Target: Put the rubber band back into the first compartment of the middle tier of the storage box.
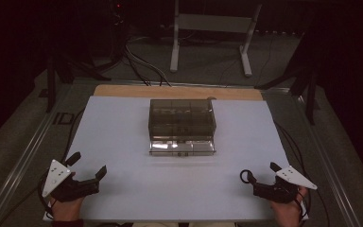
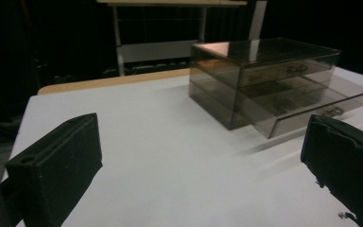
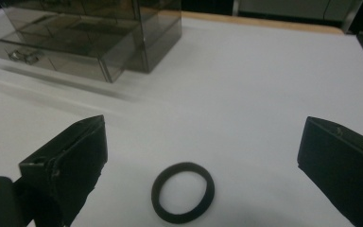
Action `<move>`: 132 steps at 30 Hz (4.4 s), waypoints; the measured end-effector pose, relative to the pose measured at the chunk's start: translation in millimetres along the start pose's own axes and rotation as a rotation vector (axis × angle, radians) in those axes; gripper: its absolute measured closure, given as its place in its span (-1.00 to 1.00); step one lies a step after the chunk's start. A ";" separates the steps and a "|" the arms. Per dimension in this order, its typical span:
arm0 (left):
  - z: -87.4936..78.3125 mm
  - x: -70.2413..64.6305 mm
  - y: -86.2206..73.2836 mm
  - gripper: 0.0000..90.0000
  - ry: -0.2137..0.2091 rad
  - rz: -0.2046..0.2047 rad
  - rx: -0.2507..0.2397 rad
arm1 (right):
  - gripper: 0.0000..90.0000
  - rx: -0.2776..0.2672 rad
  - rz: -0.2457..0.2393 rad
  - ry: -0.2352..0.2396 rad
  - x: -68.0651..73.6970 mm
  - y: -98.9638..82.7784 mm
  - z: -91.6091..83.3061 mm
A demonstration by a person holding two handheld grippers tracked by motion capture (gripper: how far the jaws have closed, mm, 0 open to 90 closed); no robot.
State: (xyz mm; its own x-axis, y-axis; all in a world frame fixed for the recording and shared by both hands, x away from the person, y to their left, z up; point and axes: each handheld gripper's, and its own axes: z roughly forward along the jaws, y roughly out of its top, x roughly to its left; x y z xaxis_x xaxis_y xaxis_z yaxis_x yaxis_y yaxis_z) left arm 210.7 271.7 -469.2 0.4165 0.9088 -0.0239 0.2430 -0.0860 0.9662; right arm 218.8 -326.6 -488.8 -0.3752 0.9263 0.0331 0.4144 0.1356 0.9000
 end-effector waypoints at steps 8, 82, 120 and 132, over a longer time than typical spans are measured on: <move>-2.2 4.6 -4.3 -0.99 0.053 0.005 -0.002 | -0.94 -0.033 -0.007 0.015 -3.0 -0.3 -0.8; 3.8 0.4 -6.4 -0.99 0.075 0.017 0.065 | 0.23 0.410 -0.025 0.036 -12.2 7.1 51.5; 7.6 -3.1 -9.1 -0.99 0.061 0.027 0.082 | 0.97 0.384 -0.037 0.006 -1.7 24.0 43.6; 8.7 -3.5 -9.6 -0.99 0.055 0.029 0.087 | 0.97 0.331 -0.031 0.013 4.5 43.5 41.6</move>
State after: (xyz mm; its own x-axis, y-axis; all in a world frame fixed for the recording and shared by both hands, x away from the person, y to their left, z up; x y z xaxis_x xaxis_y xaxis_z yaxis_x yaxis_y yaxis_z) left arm 214.5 265.8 -480.6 0.3768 0.9261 0.0202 0.3073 -0.1456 0.9404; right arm 269.6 -301.9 -467.5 -0.4015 0.9158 0.0150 0.6488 0.2728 0.7103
